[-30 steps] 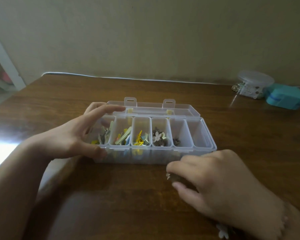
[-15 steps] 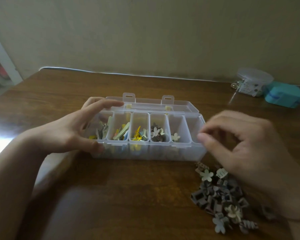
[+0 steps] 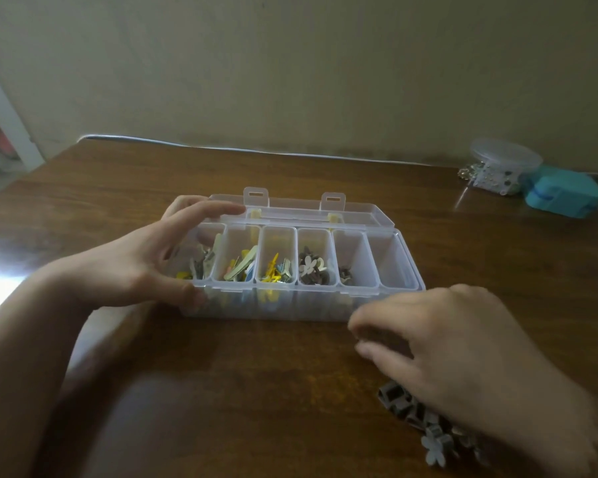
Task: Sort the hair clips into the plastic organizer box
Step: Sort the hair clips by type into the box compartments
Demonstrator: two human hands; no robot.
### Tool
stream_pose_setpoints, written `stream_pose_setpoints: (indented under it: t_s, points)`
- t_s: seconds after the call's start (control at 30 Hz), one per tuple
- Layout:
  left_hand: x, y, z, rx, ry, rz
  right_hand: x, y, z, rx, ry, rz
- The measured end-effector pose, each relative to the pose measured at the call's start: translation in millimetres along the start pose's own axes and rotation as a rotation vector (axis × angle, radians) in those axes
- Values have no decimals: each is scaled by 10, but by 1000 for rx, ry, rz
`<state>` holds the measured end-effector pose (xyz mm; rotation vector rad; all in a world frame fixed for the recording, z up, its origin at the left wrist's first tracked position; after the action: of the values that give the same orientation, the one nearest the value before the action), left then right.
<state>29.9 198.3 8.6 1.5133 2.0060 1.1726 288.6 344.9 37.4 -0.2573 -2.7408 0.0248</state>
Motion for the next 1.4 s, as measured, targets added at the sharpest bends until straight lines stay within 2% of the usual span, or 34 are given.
stream_pose_setpoints:
  t_s: [0.07, 0.13, 0.2, 0.3, 0.43, 0.5, 0.57, 0.63, 0.73, 0.87, 0.93, 1.03, 1.1, 1.2, 1.33, 1.4]
  points:
    - [2, -9, 2, -4, -3, -6, 26, 30, -58, 212, 182, 56]
    - [4, -24, 4, 0, 2, -6, 75, 101, -83, 298, 360, 114]
    - [6, -26, 2, 12, 4, 1, 155, 141, -38, 286, 398, 145]
    - [14, -11, -2, 37, 3, 4, 211, 179, 59, 210, 323, 120]
    - [9, -16, 1, 40, 16, -6, 44, 177, -192, 418, 468, 40]
    - [8, -8, 7, 32, 13, -8, 1, 163, -350, 495, 371, 84]
    - [9, -5, 11, 29, 10, -10, -22, 139, -297, 243, 87, 137]
    - [10, -11, 9, 30, 10, -11, -72, 108, -202, -49, -19, 109]
    - [4, -7, 14, 39, 9, -9, -81, 54, -88, -168, -133, 93]
    - [4, 4, 12, 15, 3, -16, -49, -38, -10, -88, -140, -2]
    - [9, 11, 15, 8, -1, -16, -16, -16, -19, 0, -45, -18]
    - [5, 3, 16, 13, 0, -10, 46, 67, -96, 288, 261, 82]
    - [2, 8, 16, 24, 0, -9, 106, 123, -78, 296, 358, 137]
    - [-5, 19, 14, 15, 1, -18, 166, 188, 33, 215, 307, 123]
    - [-4, 16, 19, 10, -4, -20, 64, 224, -94, 353, 342, 63]
    - [-2, 11, 19, 12, -8, -19, 0, 181, -179, 391, 207, -57]
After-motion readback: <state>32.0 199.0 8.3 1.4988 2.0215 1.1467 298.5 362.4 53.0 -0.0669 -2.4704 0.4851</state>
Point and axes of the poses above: each hand's wrist, its own x-axis towards the middle knuckle, its own z-axis out of the palm, y = z × x, the point moved 3 cm from there along x, towards the middle knuckle, and after that the axes turned 12 degrees about y, right-handed, at the moved point
